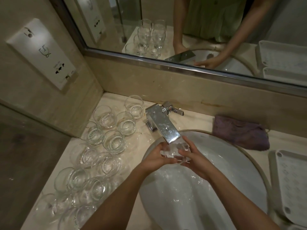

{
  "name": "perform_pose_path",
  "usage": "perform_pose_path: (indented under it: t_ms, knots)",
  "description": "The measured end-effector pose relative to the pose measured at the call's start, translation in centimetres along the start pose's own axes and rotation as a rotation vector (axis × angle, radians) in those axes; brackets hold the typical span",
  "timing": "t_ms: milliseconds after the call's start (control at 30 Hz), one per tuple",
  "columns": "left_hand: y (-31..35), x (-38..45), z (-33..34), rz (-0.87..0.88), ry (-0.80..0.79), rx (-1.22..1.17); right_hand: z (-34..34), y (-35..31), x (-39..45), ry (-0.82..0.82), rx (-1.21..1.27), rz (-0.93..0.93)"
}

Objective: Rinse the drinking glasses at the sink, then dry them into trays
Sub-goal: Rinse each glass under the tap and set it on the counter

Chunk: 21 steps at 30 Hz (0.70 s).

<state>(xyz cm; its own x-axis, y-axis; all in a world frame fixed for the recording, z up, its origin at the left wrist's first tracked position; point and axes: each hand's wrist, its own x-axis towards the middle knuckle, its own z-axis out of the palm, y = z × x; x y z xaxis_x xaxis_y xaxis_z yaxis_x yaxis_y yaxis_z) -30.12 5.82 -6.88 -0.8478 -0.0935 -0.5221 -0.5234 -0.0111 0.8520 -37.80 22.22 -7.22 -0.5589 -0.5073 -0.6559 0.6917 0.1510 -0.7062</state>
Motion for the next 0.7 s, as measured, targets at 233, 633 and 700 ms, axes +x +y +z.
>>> perform_pose_path:
  t_ms: [233,633,700]
  knots:
    - [-0.2,0.0,-0.2,-0.119,-0.066,-0.277,1.6,-0.9,-0.3,0.052,-0.076,0.04]
    - [-1.1,0.2,0.1,-0.214,0.084,-0.338,3.2,0.2,-0.7,0.097,-0.182,-0.06]
    - [-1.0,0.2,0.2,-0.219,0.099,-0.356,3.0,-0.1,-0.7,0.082,-0.177,-0.08]
